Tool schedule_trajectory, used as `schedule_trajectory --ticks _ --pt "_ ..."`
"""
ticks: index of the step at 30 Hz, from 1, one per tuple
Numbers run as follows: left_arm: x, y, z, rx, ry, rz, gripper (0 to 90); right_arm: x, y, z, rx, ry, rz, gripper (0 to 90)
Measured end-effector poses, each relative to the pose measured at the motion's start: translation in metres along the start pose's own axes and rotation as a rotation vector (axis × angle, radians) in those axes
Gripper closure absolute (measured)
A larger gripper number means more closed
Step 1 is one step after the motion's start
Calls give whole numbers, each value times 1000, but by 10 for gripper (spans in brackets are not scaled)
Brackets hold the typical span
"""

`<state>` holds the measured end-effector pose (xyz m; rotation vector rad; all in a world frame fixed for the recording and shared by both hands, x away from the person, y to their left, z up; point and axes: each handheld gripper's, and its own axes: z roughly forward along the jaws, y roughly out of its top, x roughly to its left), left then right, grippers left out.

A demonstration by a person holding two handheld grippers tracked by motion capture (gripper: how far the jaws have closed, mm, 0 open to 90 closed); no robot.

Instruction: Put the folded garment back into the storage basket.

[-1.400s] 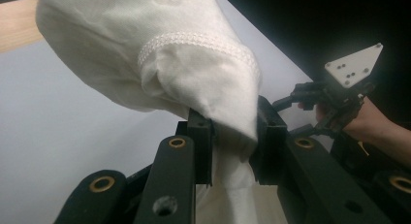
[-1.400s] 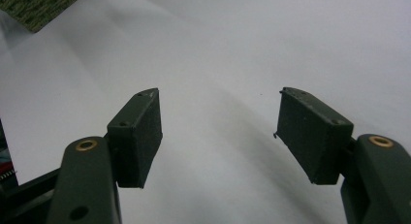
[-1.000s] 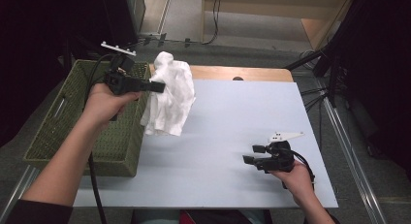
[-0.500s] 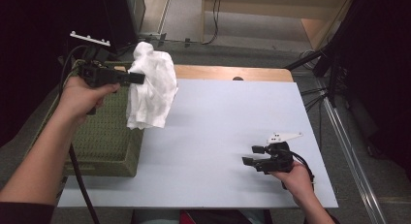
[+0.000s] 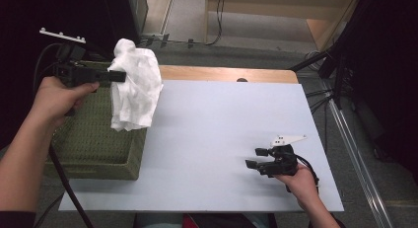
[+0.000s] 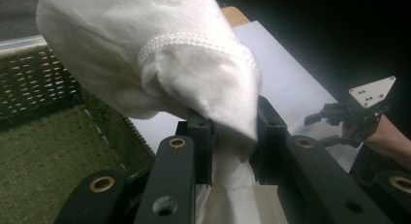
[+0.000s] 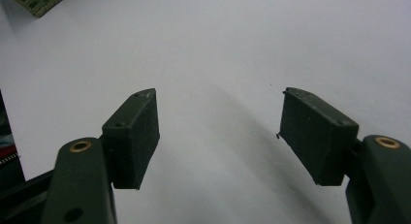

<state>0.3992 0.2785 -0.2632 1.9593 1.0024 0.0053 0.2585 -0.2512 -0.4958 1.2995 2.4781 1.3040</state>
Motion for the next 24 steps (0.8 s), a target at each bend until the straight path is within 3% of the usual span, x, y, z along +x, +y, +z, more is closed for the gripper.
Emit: schedule_trajectory --ticks 15,24 --pt "26 -15 -23 -14 50 -34 743 1 1 1 -5 5 -18 284" --pt "44 -30 -20 -4 60 -60 743 3 1 0 -10 0 -27 284"
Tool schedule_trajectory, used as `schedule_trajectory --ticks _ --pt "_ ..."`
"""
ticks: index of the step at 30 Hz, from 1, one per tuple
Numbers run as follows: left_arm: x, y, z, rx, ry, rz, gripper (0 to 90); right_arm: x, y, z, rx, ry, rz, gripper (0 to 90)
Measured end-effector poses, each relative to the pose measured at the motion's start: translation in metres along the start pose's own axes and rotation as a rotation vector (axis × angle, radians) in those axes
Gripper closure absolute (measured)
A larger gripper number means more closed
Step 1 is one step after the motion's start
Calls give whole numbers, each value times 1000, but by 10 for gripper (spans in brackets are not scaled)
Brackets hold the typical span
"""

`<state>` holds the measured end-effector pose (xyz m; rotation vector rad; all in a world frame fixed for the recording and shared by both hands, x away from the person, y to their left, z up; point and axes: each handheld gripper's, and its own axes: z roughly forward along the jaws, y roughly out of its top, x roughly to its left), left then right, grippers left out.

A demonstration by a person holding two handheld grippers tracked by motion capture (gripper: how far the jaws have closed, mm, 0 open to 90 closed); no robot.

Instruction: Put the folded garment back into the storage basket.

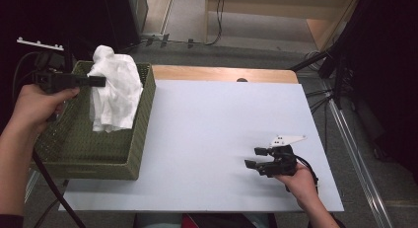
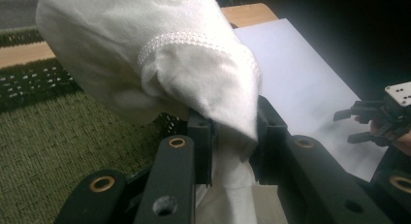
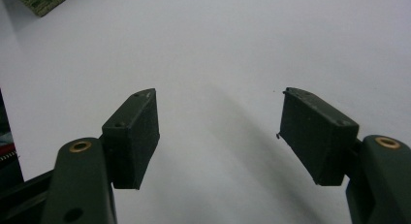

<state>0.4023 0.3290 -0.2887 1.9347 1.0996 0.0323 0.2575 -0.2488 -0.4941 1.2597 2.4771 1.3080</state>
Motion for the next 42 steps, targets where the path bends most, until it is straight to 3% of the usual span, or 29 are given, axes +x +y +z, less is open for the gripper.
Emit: schedule_trajectory --ticks 21,28,33,42 --pt "35 -41 17 39 18 -65 742 2 0 2 3 -12 -12 284" --pt "35 -42 35 59 11 -43 742 2 0 1 1 -15 -12 285" --pt "34 -40 52 90 30 -39 741 3 -1 1 4 -15 -18 284" --pt "38 -36 70 78 18 -46 741 3 -3 -3 -2 -21 -15 285"
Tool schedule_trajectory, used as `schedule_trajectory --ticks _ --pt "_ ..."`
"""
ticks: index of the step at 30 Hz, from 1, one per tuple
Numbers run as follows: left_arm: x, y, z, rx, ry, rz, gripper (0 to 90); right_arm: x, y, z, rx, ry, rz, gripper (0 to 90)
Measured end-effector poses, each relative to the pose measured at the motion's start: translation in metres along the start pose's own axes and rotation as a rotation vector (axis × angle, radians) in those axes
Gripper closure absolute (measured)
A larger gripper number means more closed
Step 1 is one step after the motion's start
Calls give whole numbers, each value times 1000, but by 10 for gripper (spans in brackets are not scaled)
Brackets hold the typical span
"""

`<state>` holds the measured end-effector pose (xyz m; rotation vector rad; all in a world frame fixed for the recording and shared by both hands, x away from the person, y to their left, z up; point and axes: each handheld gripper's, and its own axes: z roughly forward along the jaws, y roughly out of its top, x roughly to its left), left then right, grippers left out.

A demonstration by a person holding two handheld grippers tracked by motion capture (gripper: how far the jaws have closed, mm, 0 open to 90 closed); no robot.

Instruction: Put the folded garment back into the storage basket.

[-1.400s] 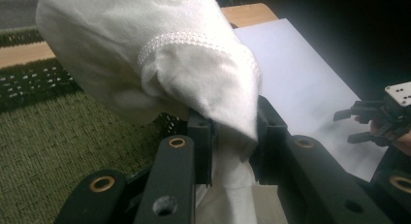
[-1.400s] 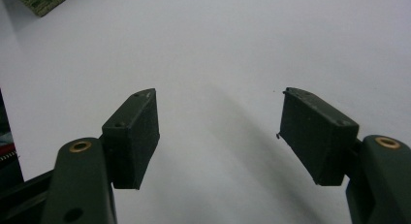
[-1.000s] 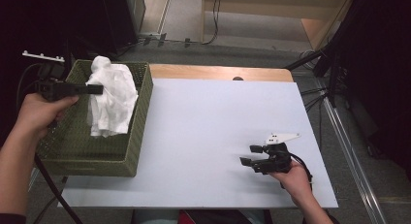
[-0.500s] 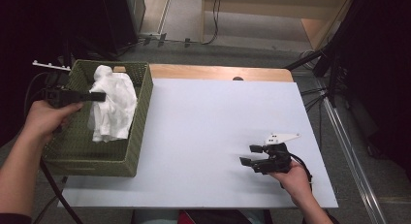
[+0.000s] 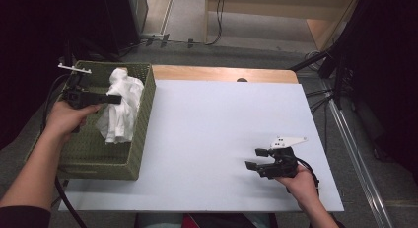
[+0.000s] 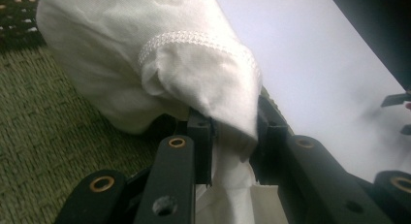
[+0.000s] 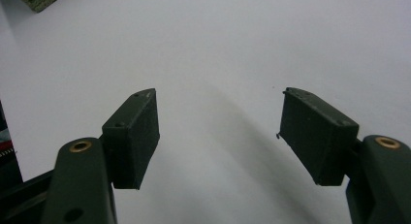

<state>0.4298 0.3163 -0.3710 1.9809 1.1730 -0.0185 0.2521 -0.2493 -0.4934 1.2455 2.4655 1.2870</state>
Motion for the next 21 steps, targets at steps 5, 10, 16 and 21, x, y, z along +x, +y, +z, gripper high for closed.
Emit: schedule_trajectory --ticks 5,10,16,21 --pt "11 1 12 -16 3 2 740 1 -1 -2 -2 -6 4 284" --pt "25 -1 22 -24 18 -24 738 0 -4 -4 -6 -8 12 285" --pt "30 -2 30 -42 62 -2 729 0 -6 -6 -7 -15 16 285" --pt "30 -2 33 -67 107 22 610 0 -7 -7 -9 -18 17 285"
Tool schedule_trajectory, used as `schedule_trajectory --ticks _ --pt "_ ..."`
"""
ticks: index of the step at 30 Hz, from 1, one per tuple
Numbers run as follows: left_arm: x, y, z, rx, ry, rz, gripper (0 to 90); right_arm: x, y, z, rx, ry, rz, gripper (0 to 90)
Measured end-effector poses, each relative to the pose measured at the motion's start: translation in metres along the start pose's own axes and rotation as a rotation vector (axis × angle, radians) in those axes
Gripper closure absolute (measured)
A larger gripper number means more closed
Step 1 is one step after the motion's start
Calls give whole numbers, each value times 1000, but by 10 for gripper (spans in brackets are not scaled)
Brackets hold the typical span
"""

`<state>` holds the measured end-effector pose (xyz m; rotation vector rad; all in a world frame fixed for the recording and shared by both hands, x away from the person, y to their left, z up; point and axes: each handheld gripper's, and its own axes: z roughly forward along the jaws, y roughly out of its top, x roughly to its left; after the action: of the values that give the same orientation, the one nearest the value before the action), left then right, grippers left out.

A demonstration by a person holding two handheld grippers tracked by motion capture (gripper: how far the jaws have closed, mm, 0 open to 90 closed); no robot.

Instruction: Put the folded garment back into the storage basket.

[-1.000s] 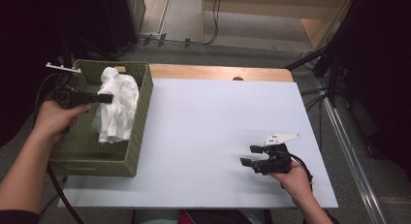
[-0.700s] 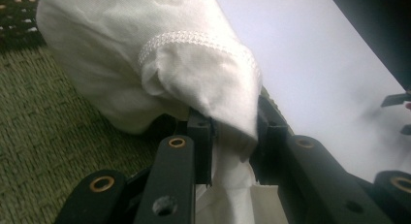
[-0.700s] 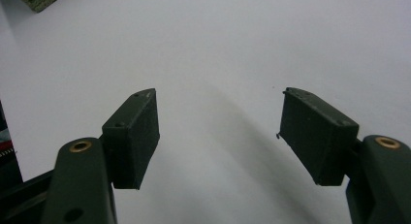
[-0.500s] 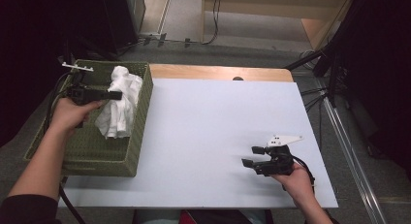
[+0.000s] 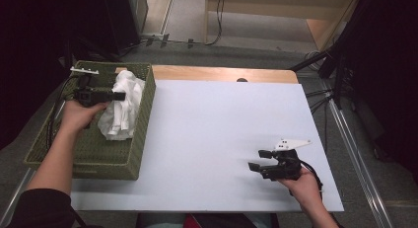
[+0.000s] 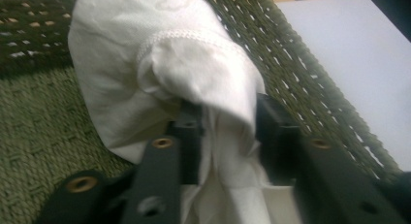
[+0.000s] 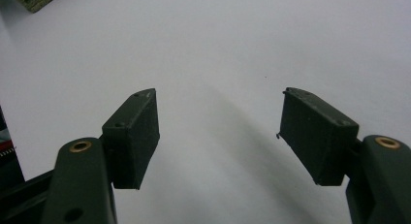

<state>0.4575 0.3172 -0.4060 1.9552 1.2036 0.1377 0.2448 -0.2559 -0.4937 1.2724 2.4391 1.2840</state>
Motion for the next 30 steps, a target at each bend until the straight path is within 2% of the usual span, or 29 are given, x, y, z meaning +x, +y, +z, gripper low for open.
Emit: schedule_trajectory --ticks 3,4,7,11,15,20,30 --pt "0 1 -1 -26 77 41 424 0 0 0 2 0 0 285" --pt "0 1 -1 -27 94 40 383 1 0 0 3 2 1 285" --pt "1 1 -2 -14 150 35 339 1 0 0 3 2 0 285" --pt "4 0 -5 -20 149 14 339 0 0 0 4 2 1 285" --pt "2 1 -8 -31 145 17 339 1 0 0 3 1 2 285" --pt "-5 4 -11 -48 121 17 339 1 0 1 5 1 -2 285" --pt "-20 6 -16 -31 78 35 339 1 1 2 4 16 -2 285"
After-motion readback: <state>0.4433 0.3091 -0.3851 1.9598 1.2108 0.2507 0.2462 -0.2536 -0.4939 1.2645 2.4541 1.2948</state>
